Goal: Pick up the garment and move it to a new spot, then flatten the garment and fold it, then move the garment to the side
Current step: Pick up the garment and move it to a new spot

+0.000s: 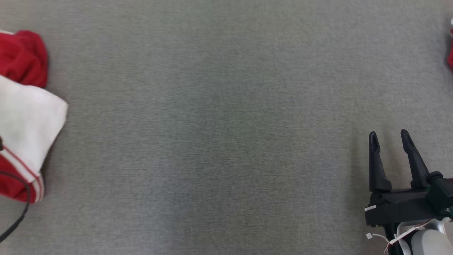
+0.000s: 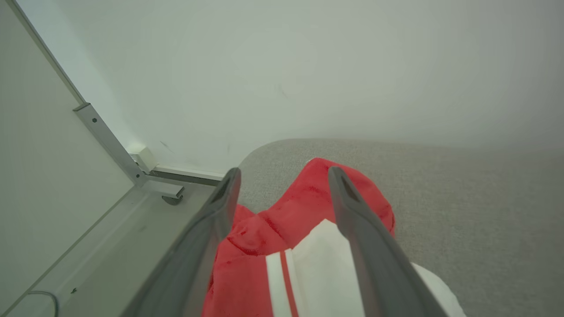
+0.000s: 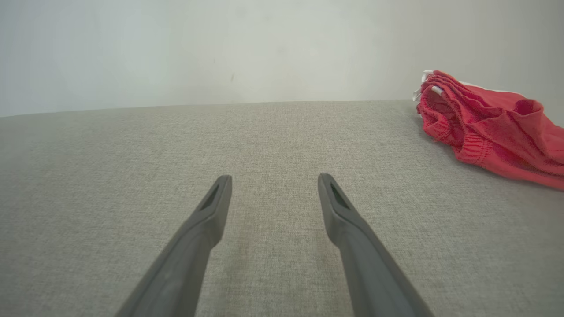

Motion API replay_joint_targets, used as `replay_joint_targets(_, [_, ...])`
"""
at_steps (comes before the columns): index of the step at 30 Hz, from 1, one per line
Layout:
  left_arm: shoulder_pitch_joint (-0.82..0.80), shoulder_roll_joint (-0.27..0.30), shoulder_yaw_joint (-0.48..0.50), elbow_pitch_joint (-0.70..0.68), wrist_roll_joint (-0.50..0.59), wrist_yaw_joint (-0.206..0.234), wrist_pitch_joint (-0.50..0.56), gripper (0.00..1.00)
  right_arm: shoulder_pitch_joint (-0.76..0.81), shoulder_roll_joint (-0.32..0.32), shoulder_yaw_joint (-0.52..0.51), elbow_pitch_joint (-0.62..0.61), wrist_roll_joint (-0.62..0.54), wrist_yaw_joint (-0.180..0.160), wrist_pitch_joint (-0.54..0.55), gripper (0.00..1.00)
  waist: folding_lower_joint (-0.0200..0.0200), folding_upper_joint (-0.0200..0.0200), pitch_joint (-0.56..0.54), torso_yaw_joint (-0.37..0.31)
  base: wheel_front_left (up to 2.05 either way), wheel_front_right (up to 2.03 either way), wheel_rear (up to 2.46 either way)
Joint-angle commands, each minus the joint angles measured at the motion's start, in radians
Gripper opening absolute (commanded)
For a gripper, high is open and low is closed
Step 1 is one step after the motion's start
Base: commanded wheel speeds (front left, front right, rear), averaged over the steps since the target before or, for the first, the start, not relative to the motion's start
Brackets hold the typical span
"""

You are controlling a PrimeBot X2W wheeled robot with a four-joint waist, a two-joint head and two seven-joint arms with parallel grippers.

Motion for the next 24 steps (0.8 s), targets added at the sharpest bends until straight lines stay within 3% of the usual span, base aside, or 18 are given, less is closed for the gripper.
replay_joint_targets(1, [-0.012,0.014,0.001,0.016,0.001,0.0,0.011,1.0,-0.01,0.003,-0.002,-0.003,-0.005,-0.003,-0.003,1.0,-0.0003,-0.0002,0.042,-0.045,0.0,0.0,0.0])
replay_joint_targets(9, [-0.049,0.065,-0.016,0.193,-0.05,-0.017,0.199,1.0,-0.014,0.0,-0.01,0.001,-0.005,-0.003,-0.004,1.0,-0.0003,-0.0002,0.041,-0.049,0.0,0.0,0.0])
replay_joint_targets(17, [-0.054,0.052,-0.073,0.306,-0.125,-0.025,0.417,0.97,-0.018,0.005,0.001,-0.007,-0.014,-0.003,0.005,1.0,-0.0003,-0.0002,0.033,-0.051,0.0,0.0,0.0])
replay_joint_targets(18, [-0.05,0.049,-0.077,0.315,-0.131,-0.025,0.429,0.44,-0.017,0.005,0.001,-0.008,-0.015,-0.003,0.006,1.0,-0.0003,-0.0002,0.032,-0.052,0.0,0.0,0.0])
replay_joint_targets(19, [-0.047,0.051,-0.083,0.323,-0.125,-0.025,0.431,0.13,-0.017,0.003,0.001,-0.008,-0.013,-0.003,0.007,1.0,-0.0003,-0.0002,0.032,-0.053,0.0,0.0,0.0])
replay_joint_targets(20, [-0.044,0.053,-0.086,0.333,-0.12,-0.016,0.433,0.0,-0.018,0.001,0.001,-0.009,-0.011,-0.003,0.009,1.0,-0.0003,-0.0002,0.031,-0.054,0.0,0.0,0.0])
replay_joint_targets(24, [-0.064,0.046,-0.086,0.335,-0.111,0.016,0.366,0.0,-0.021,0.001,0.0,-0.008,-0.01,-0.003,0.014,1.0,-0.0003,-0.0002,0.023,-0.056,0.0,0.0,0.0])
